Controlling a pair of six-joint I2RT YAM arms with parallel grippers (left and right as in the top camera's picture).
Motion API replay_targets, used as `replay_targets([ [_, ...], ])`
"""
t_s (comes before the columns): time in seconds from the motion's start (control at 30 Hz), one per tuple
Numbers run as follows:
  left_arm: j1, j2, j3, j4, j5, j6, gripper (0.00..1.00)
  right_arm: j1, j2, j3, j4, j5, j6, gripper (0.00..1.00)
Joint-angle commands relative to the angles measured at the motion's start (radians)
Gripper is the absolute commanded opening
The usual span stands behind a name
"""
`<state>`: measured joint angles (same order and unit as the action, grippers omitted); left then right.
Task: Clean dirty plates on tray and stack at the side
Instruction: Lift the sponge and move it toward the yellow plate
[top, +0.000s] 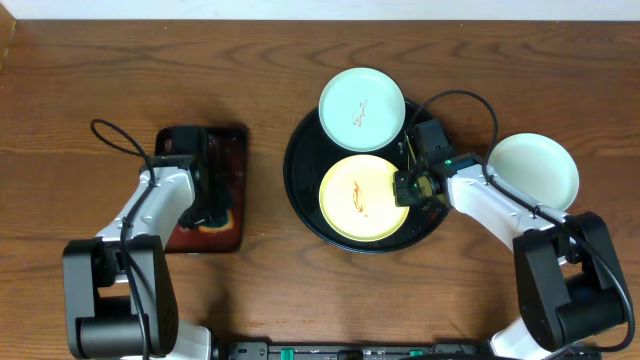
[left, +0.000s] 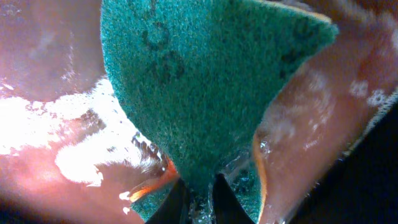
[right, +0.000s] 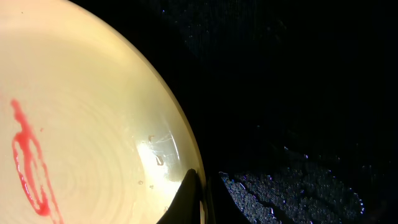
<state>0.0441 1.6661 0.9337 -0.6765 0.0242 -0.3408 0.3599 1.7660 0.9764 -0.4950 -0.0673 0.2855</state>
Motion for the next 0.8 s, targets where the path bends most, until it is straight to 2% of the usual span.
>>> replay_targets([
  [0.0, 0.0, 0.0, 0.08, -0.057, 0.002, 0.031, 0.08, -0.003, 0.008, -0.009, -0.019, 0.056, 0.005, 0.01],
  [0.17, 0.0, -0.034, 0.225, -0.222, 0.008, 0.034, 0.07, -0.003, 0.008, -0.009, -0.017, 0.056, 0.005, 0.01],
  [0.3, 0.0, -0.069, 0.3, -0.308, 0.114, 0.039, 0.07, -0.003, 0.008, -0.009, -0.018, 0.083, 0.006, 0.01],
  [0.47, -0.026, -0.124, 0.32, -0.302, 0.3, 0.06, 0.07, -0.003, 0.008, -0.009, -0.007, 0.089, 0.006, 0.01],
  [0.57, -0.081, -0.142, 0.32, -0.29, 0.312, 0.055, 0.07, -0.003, 0.008, -0.009, -0.005, 0.1, 0.01, 0.01],
  [0.67, -0.151, -0.137, 0.319, -0.267, 0.313, 0.011, 0.07, -0.003, 0.008, -0.009, -0.043, 0.182, 0.096, 0.01],
  [0.77, -0.234, -0.122, 0.31, -0.213, 0.312, -0.048, 0.08, -0.001, 0.008, -0.01, -0.045, 0.156, 0.075, 0.01],
])
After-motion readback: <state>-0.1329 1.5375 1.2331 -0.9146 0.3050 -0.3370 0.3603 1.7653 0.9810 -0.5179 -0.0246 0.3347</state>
